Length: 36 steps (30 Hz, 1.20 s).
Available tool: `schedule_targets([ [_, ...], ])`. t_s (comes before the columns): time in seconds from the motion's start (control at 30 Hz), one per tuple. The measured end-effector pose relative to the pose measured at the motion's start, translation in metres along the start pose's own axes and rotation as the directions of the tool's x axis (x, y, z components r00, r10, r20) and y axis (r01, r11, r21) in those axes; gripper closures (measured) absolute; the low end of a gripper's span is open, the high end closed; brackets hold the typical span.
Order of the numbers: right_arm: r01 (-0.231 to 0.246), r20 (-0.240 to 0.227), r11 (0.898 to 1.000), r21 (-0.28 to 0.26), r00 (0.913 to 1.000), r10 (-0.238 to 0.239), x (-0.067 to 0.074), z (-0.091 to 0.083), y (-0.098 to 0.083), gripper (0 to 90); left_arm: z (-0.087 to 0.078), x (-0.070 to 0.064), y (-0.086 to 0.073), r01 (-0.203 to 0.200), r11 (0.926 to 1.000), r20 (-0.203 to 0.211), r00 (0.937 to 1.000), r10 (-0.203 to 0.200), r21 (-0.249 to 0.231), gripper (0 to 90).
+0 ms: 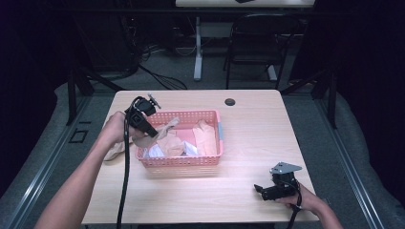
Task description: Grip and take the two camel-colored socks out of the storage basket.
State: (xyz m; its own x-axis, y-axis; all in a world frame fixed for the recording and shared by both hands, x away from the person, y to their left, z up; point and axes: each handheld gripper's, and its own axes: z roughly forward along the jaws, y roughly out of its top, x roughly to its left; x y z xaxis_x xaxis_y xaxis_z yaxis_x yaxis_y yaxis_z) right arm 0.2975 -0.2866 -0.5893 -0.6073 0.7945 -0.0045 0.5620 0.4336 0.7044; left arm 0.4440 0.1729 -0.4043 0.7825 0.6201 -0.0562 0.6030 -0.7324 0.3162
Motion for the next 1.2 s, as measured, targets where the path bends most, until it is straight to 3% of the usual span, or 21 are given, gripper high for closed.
schedule_targets([
  [0.3, 0.001, 0.001, 1.0, 0.001, 1.0, -0.001, 0.0, 0.0, 0.0, 0.0, -0.024, 0.004, -0.003, 0.006, 0.9996, -0.025, 0.9997, -0.007, -0.027, 85.2],
  [0.5, 0.003, 0.002, 1.0, 0.002, 1.0, -0.003, 0.0, 0.0, 0.0, 0.0, -0.04, 0.01, -0.01, 0.016, 0.9998, -0.039, 0.9991, -0.017, -0.015, 85.2],
  [0.93, 0.002, 0.001, 1.0, 0.005, 1.0, -0.002, 0.0, 0.0, 0.0, 0.0, -0.071, 0.032, -0.043, 0.082, 0.9966, -0.093, 0.9922, -0.082, -0.012, 85.1],
  [1.2, 0.002, 0.002, 1.0, 0.002, 1.0, -0.002, 0.0, 0.0, 0.0, 0.0, -0.083, 0.043, -0.063, 0.126, 0.9914, -0.098, 0.9868, -0.129, -0.037, 85.0],
])
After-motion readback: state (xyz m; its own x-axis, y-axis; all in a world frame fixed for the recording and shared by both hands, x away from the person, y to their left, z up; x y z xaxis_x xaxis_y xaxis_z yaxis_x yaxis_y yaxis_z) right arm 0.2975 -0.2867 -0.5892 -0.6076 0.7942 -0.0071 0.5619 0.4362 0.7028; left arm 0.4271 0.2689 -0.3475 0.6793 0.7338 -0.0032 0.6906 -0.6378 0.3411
